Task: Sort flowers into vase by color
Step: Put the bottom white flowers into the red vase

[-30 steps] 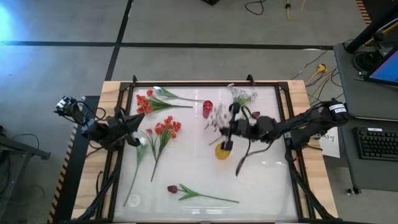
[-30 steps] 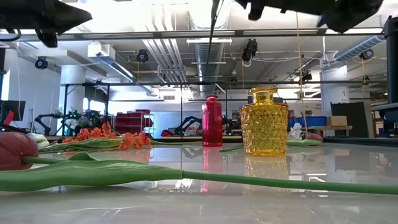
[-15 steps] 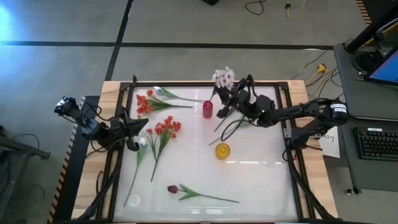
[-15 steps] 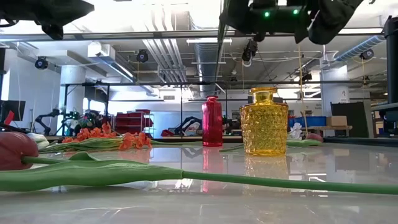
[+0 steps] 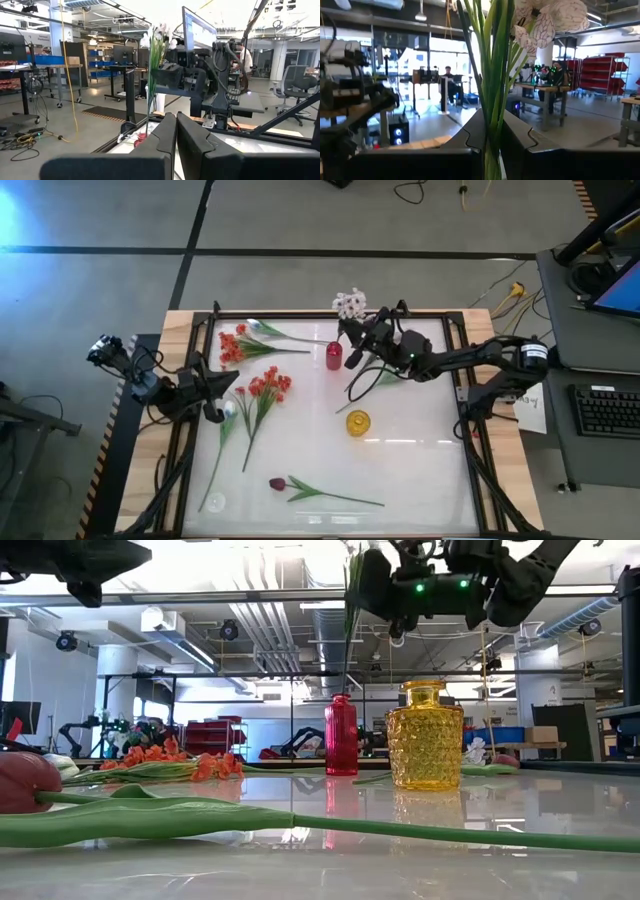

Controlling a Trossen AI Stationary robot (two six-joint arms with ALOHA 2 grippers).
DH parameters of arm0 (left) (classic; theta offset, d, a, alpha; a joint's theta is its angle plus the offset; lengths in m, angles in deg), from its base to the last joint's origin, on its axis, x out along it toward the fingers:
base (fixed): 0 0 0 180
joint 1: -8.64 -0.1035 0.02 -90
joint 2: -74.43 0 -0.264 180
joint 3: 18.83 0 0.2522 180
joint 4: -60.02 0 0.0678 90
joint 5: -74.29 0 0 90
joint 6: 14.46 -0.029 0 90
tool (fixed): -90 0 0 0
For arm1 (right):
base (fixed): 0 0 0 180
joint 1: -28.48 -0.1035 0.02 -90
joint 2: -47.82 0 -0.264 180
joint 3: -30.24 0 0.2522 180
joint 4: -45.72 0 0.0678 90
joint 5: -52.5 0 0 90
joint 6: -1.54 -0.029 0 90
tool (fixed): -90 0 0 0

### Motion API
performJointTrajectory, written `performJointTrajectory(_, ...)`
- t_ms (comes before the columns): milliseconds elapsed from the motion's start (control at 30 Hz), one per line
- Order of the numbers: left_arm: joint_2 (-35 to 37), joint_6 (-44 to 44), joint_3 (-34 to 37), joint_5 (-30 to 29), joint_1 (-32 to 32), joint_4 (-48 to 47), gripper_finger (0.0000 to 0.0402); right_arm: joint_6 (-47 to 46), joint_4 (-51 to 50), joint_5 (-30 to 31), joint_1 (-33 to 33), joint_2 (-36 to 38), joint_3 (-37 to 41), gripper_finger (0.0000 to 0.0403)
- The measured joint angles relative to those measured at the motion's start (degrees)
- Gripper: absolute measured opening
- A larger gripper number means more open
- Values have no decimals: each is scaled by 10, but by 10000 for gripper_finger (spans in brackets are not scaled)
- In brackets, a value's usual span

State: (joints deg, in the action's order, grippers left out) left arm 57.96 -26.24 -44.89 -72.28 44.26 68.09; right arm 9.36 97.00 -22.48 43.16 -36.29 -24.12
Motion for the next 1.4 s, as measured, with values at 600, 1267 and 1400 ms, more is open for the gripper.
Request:
performJointTrajectory(600,-8,28,1,0,0,0,0,-19,-29,-2,0,-29,0,38)
performJointTrajectory(1267,-49,79,1,0,0,0,0,-114,-235,0,0,32,-3,250)
performJointTrajectory(1400,-50,83,1,0,0,0,0,-137,-308,0,0,70,-3,279)
